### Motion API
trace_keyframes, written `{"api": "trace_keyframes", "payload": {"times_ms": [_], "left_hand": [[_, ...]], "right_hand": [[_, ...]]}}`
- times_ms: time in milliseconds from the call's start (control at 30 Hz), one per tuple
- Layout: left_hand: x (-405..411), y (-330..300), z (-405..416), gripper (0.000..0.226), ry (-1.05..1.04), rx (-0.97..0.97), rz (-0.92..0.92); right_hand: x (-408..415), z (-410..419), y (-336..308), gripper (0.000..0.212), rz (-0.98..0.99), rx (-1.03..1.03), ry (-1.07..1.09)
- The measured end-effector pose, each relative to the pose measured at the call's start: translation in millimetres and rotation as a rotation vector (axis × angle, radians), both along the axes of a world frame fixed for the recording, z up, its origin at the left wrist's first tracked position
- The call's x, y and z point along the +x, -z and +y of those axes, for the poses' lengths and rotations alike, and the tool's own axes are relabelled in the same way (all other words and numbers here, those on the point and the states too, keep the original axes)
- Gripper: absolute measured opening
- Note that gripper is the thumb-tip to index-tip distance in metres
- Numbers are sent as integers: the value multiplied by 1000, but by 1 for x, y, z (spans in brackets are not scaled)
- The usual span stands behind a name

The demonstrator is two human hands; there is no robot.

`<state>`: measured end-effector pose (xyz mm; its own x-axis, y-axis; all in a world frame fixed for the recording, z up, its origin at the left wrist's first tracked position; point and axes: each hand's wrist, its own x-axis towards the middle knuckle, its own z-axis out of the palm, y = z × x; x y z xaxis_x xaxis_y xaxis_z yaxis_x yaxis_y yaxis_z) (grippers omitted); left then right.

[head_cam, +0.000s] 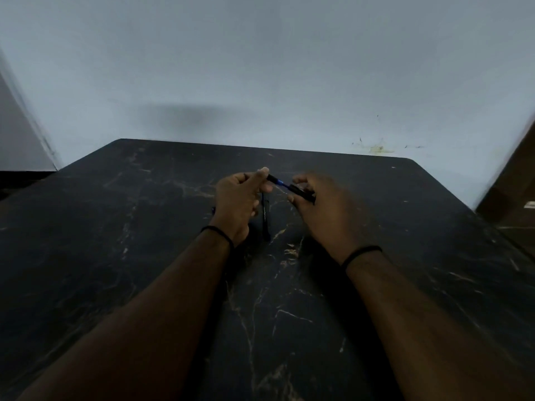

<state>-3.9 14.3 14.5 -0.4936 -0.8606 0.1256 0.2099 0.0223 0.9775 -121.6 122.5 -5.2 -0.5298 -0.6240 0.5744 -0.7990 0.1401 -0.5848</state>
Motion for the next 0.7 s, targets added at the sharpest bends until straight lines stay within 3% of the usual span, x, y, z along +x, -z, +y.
{"api": "trace_keyframes", "payload": {"times_ms": [167,700], "left_hand": [[-2,-1,5,22,12,-19,-13],[-1,-4,8,20,2,-16,-9]], "right_hand": [[0,4,1,29,7,-37,12],[-2,0,5,14,43,25,24]]}}
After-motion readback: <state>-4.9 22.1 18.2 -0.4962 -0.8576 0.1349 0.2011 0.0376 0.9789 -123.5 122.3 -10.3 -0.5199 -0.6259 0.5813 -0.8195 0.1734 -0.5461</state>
